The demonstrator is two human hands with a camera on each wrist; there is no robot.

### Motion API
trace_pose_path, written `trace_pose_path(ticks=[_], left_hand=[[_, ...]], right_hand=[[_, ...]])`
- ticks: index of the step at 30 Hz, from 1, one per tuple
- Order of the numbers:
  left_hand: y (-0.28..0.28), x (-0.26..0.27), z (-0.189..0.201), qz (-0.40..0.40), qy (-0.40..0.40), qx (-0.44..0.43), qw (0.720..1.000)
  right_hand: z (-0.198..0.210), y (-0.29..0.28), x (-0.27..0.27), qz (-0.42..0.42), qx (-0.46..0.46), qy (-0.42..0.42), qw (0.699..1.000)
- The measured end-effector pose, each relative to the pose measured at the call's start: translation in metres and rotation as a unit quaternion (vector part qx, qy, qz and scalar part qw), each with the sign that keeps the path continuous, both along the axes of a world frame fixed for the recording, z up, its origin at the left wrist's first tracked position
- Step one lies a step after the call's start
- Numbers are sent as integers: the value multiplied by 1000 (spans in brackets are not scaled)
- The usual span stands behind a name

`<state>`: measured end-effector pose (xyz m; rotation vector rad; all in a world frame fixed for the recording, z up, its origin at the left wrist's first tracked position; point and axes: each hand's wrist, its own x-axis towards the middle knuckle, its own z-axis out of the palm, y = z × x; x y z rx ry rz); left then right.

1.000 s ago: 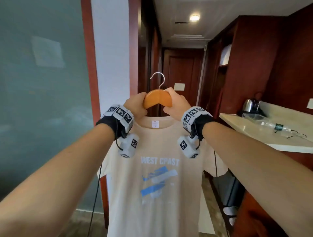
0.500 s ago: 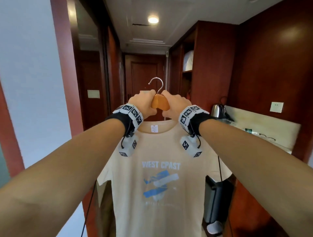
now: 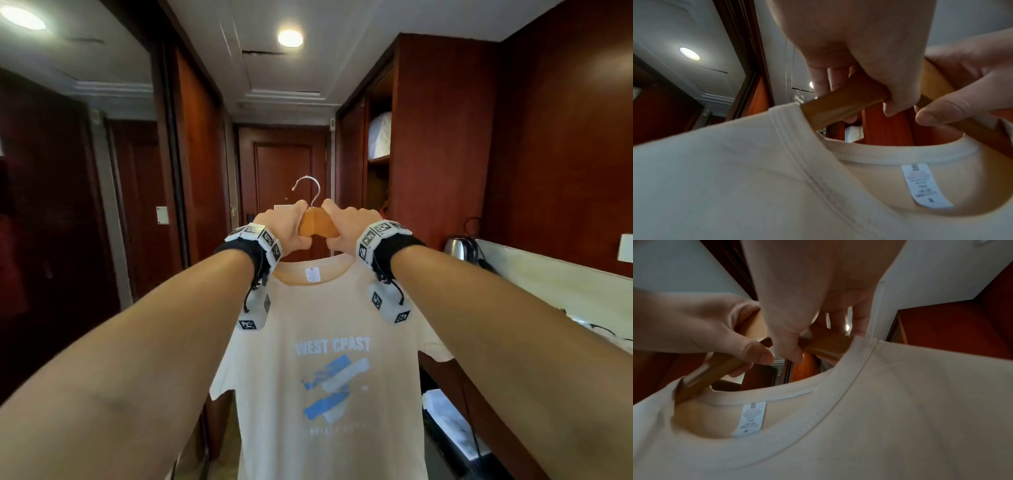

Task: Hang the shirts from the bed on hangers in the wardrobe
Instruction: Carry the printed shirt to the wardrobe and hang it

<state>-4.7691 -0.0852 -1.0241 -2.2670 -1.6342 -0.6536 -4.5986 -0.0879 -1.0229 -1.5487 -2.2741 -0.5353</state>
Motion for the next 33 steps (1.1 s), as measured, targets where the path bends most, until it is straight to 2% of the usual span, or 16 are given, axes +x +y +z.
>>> trace_pose_path(ticks=[8,14,20,22,33], left_hand=[[181,-3,-3,-4,-18,-10,1000],[330,-16,-12,-36,-14,-10,999],[483,-28,5,-77,5,-11,997],[518,-29,9,-83,14,-1,996],[756,6,-2,-100,40,26,994]], right_hand=[[-4,178,-3,-11,-5,-4,1000],[-16,320,-16,-40,-1,-9,999],[-4,465,-30,-84,-15,16,996],[-1,498,-31,-91,-18,23,995],[-11,724,-2,-135,4,14,991]])
